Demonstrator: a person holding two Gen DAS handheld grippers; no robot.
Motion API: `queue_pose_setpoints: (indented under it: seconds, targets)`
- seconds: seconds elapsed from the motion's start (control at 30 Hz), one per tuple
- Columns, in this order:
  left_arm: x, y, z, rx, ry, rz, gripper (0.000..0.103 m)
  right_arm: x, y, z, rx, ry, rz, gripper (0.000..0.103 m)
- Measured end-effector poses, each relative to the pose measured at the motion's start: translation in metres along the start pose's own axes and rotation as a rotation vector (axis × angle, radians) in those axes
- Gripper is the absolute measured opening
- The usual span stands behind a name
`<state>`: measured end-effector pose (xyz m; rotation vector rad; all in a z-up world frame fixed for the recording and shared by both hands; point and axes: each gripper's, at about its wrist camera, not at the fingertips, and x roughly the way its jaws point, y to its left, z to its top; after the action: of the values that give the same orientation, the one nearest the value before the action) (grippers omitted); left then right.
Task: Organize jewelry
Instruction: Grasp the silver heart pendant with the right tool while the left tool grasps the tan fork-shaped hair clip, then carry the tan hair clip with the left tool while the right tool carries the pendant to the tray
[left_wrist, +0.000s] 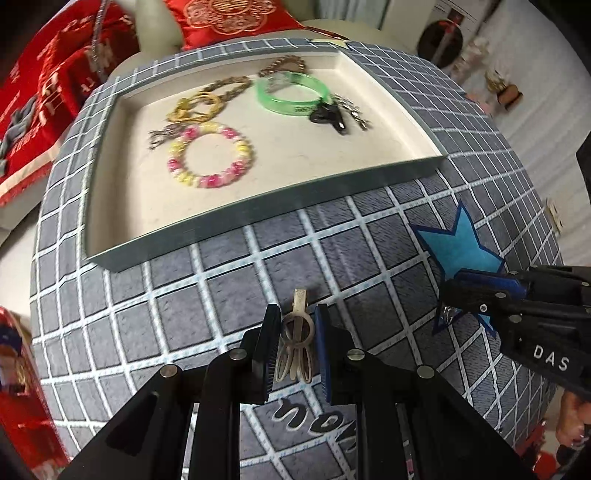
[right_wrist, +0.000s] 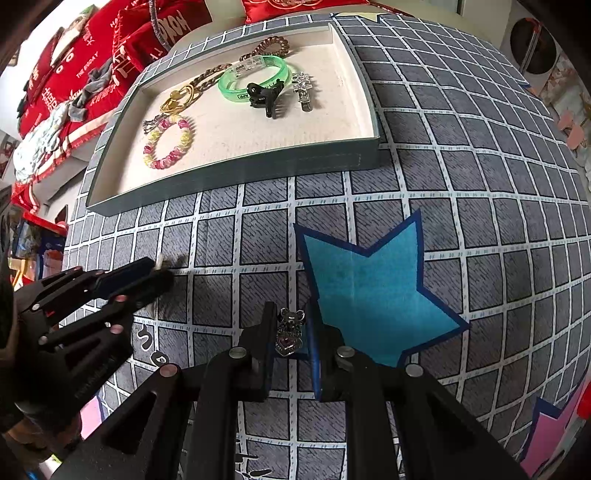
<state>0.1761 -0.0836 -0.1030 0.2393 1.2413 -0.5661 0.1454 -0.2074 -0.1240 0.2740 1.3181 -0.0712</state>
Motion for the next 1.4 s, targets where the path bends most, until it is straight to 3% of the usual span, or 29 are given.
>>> queue_pose_setpoints:
  seconds: [0.53,0.8,0.83,0.9,0.93,0.97,1.2,1.3,1.4]
  targets:
    - [-0.027,0.015,-0.001,-0.089,-0.048,0.010,0.034,-0.016,0.007,0.007,0.005,-0.003,0.018,0.013]
    - [-0.031,0.022,-0.004,-0.111,-0.055,0.011,0.034,-0.012,0.006,0.012,0.029,0.009,0.075,0.013]
    - [-0.030,0.023,-0.005,-0.114,-0.054,0.012,0.034,-0.009,0.004,0.012,0.045,0.017,0.077,0.016]
    - [-0.030,0.024,-0.006,-0.120,-0.050,0.012,0.034,-0.004,0.002,0.010,0.056,0.027,0.066,0.042]
    - [-0.029,0.025,-0.007,-0.124,-0.047,0.012,0.034,-0.002,0.002,0.009,0.054,0.023,0.055,0.059]
    - [-0.029,0.026,-0.007,-0.125,-0.045,0.013,0.034,-0.001,0.003,0.008,0.053,0.020,0.053,0.060]
    - [-0.027,0.029,-0.009,-0.127,-0.038,0.026,0.034,0.017,0.005,0.010,0.098,0.020,0.002,0.056]
    - [-0.026,0.030,-0.010,-0.133,-0.034,0.031,0.034,0.021,0.016,0.015,0.056,0.004,-0.069,0.034]
    - [-0.026,0.030,-0.010,-0.138,-0.032,0.032,0.034,0.022,0.024,0.017,0.021,0.010,-0.103,0.030]
